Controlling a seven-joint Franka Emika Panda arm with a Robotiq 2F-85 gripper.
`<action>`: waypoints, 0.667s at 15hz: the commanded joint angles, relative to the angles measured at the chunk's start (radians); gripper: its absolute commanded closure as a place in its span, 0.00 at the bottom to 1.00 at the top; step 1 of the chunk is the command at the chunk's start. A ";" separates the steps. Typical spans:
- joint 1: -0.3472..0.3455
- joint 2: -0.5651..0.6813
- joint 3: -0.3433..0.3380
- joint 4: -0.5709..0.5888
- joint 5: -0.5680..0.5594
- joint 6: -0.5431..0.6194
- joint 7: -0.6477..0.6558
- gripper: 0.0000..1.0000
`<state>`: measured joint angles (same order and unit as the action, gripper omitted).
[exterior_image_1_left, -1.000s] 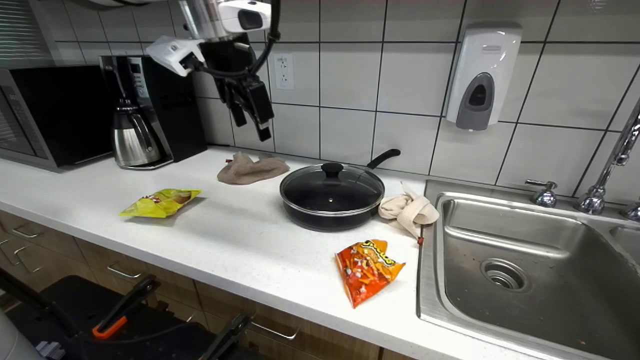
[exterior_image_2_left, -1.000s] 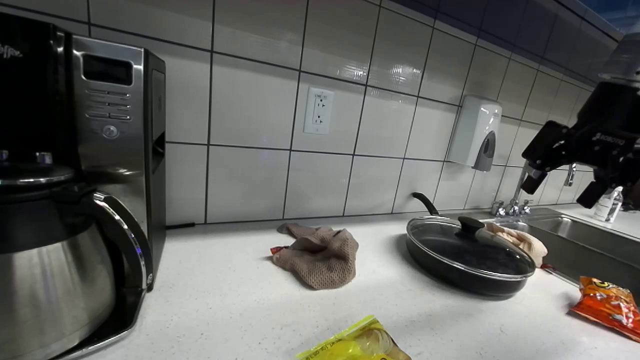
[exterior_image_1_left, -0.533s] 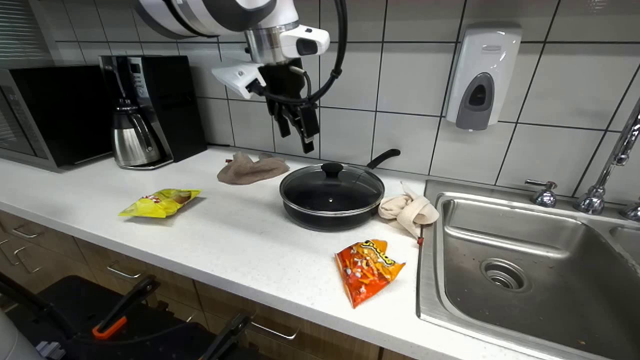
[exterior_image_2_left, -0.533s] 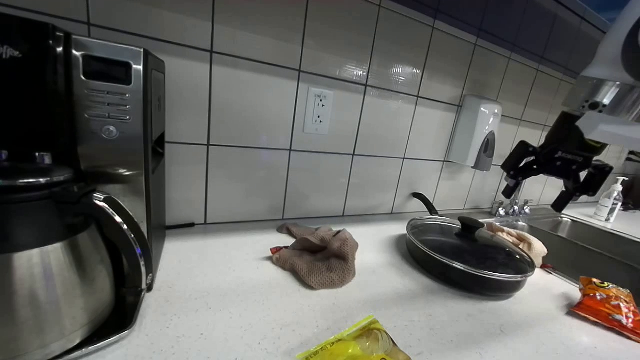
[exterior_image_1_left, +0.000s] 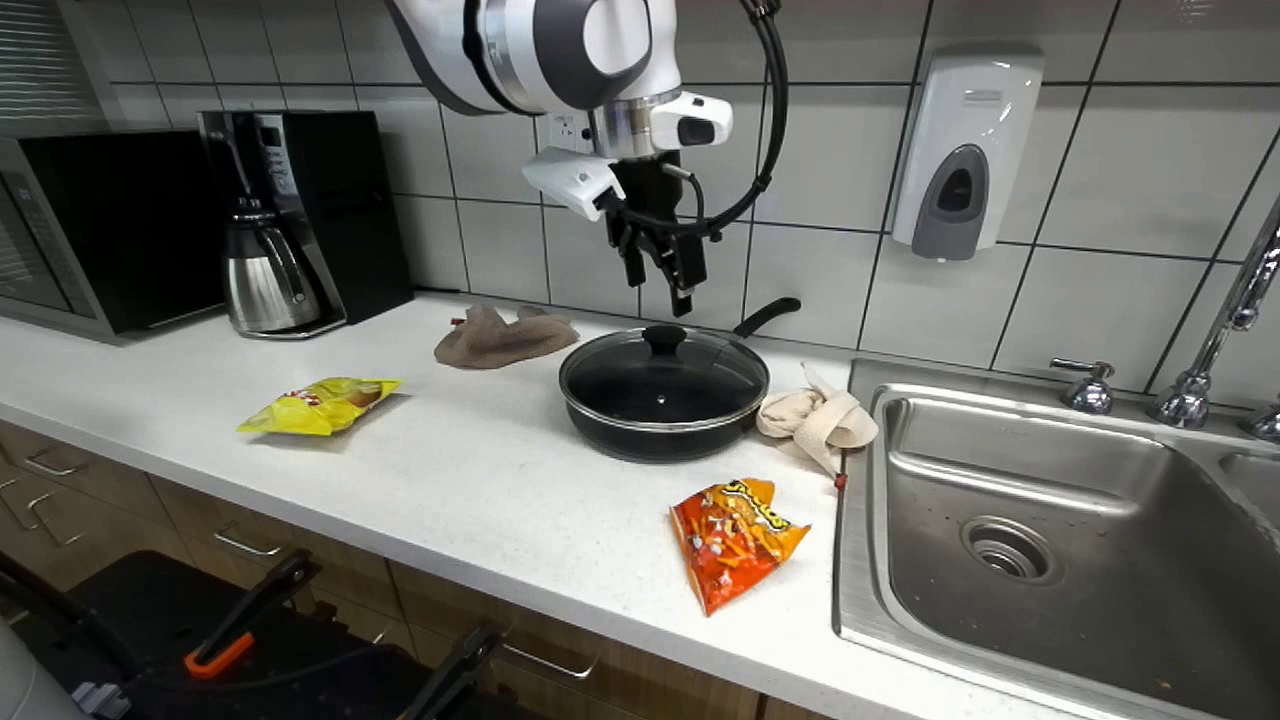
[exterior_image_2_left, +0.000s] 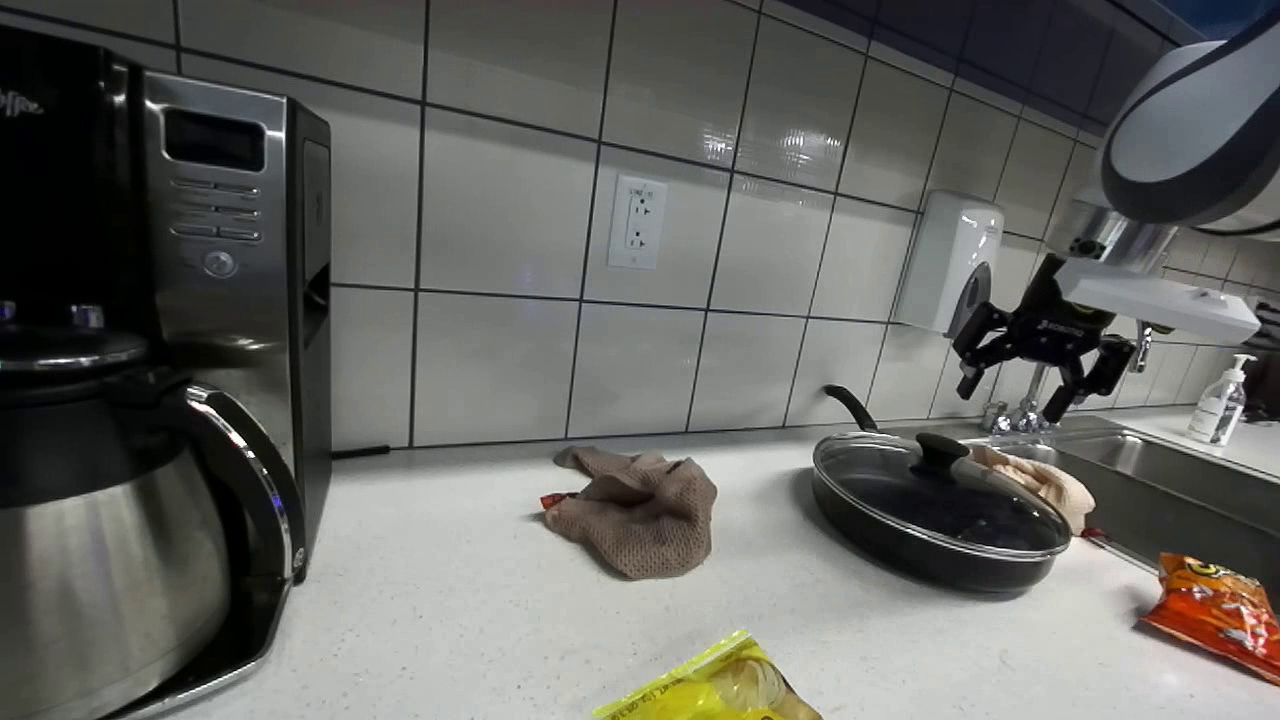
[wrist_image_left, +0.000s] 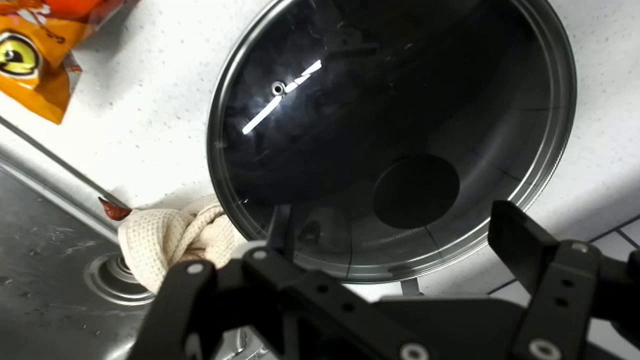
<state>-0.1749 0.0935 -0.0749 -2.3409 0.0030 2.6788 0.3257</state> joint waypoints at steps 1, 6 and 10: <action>0.021 0.110 -0.016 0.125 0.071 -0.022 -0.056 0.00; 0.021 0.168 -0.019 0.183 0.124 -0.051 -0.118 0.00; 0.034 0.163 -0.028 0.156 0.118 -0.016 -0.093 0.00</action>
<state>-0.1596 0.2571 -0.0846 -2.1866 0.1122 2.6665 0.2382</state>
